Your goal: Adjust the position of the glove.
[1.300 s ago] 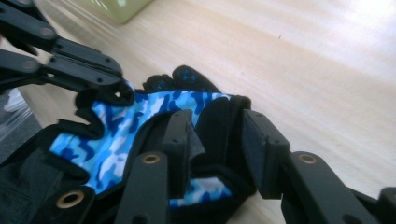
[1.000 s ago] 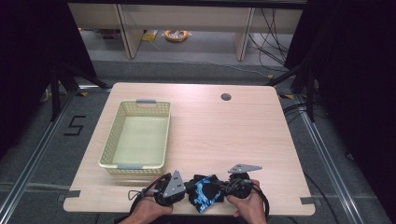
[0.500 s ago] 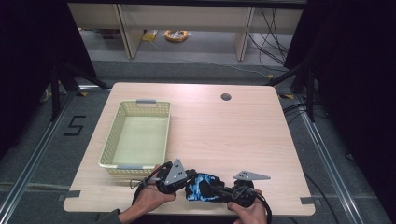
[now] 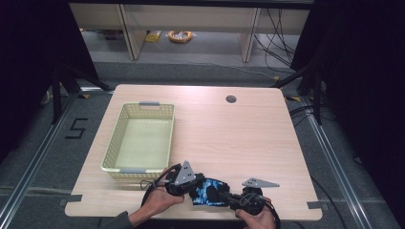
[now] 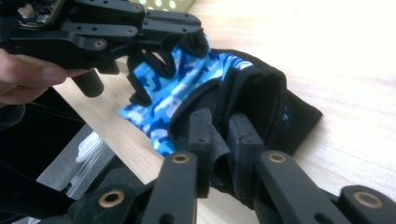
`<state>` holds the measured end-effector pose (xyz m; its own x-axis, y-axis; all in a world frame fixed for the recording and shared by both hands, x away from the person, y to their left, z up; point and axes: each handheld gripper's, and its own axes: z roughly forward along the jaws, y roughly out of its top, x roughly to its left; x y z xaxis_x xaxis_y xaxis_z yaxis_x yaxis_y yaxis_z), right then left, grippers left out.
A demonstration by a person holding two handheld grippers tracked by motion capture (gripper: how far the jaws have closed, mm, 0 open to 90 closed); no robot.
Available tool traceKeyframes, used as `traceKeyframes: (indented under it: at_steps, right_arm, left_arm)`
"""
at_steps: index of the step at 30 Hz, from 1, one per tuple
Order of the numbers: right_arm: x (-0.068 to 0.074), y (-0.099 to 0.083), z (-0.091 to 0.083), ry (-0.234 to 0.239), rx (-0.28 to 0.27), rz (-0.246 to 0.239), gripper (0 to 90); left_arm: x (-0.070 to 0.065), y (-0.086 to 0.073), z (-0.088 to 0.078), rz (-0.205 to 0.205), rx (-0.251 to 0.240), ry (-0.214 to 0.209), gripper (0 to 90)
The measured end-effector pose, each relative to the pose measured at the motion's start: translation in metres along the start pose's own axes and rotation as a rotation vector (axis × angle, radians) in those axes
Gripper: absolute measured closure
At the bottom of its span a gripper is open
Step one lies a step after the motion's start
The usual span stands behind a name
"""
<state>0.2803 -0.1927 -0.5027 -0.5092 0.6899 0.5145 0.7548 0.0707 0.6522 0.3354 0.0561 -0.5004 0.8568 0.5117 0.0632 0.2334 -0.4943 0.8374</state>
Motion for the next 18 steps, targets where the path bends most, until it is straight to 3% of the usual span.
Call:
traceKeyframes:
  at_steps: [1, 2, 3, 6, 7, 8, 9, 10, 13, 15, 16, 18]
  right_arm:
    - [-0.004, 0.0, 0.0, -0.001, 0.0, -0.032, 79.8]
    - [-0.006, -0.001, 0.001, 0.003, 0.001, -0.04, 78.9]
    - [-0.006, -0.001, 0.001, -0.014, 0.017, -0.032, 77.6]
    - [-0.006, -0.002, 0.002, -0.004, 0.018, -0.024, 74.2]
    - [-0.002, -0.002, 0.002, -0.007, 0.023, 0.014, 72.7]
    - [-0.002, -0.002, 0.002, -0.014, 0.027, 0.004, 71.2]
    - [-0.001, -0.002, 0.002, -0.003, 0.025, 0.008, 69.2]
    - [-0.003, -0.001, 0.002, -0.012, 0.013, -0.03, 66.1]
    - [0.001, -0.001, -0.001, -0.026, 0.016, -0.017, 60.7]
    - [0.002, -0.001, -0.004, -0.044, 0.006, -0.023, 56.7]
    - [0.002, -0.002, -0.006, -0.046, 0.0, -0.008, 53.5]
    - [0.003, -0.003, -0.009, -0.058, -0.006, 0.008, 48.6]
  left_arm:
    - [0.0, 0.0, 0.001, 0.012, 0.004, 0.007, 86.0]
    - [-0.001, -0.001, 0.003, -0.005, 0.009, -0.003, 85.8]
    - [0.0, -0.001, 0.003, 0.022, 0.016, 0.01, 85.2]
    - [0.004, -0.004, 0.003, 0.007, 0.043, 0.013, 83.7]
    - [0.005, -0.005, 0.003, -0.001, 0.036, 0.021, 83.1]
    - [0.007, -0.005, 0.002, -0.018, 0.039, 0.013, 81.7]
    - [0.008, -0.006, 0.001, -0.03, 0.033, 0.034, 79.7]
    - [0.009, -0.006, -0.001, -0.032, 0.036, 0.026, 79.4]
    - [0.01, -0.005, -0.005, -0.075, 0.009, 0.04, 74.5]
    - [0.011, -0.004, -0.008, -0.073, -0.002, 0.035, 72.2]
    - [0.011, -0.003, -0.01, -0.051, 0.007, 0.044, 71.4]
    - [0.009, -0.002, -0.011, -0.069, -0.009, 0.038, 70.2]
